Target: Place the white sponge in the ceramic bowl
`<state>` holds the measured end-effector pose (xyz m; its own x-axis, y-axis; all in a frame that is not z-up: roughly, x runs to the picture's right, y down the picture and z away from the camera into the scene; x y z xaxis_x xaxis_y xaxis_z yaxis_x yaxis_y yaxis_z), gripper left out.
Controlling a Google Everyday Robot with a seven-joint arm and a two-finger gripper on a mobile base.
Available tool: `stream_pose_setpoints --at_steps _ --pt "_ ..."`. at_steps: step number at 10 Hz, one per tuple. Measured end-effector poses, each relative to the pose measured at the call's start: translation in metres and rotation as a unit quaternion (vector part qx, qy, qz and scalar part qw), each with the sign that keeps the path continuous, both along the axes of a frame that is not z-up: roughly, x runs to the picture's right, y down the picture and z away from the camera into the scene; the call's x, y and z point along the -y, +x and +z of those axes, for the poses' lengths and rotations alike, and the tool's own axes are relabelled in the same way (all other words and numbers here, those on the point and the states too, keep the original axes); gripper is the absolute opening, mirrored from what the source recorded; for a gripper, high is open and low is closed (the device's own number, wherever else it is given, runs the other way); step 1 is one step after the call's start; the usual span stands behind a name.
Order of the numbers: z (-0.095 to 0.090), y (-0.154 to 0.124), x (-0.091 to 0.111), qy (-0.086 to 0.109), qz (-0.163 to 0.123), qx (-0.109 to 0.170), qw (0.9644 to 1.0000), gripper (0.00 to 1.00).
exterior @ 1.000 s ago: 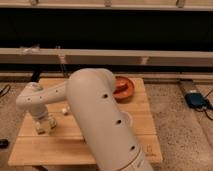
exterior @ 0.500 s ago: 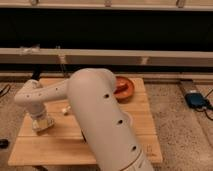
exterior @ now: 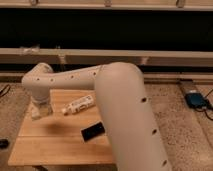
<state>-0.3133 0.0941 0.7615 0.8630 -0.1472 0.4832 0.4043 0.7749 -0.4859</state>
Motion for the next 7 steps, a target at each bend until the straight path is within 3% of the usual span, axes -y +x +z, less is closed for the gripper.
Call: stream_pose_setpoints --at_steps 2,4,6,7 --pt "0.014 0.060 0.030 -0.007 0.026 -0.045 0.9986 0.00" --pt "0.029 0.111 0.059 -0.001 0.045 -0.090 0.9949 0.00" --pt "0.043 0.150 0.089 0.011 0.071 -0.135 0.9883 0.00" --pt "0.052 0.170 0.102 0.016 0.092 -0.158 0.9831 0.00"
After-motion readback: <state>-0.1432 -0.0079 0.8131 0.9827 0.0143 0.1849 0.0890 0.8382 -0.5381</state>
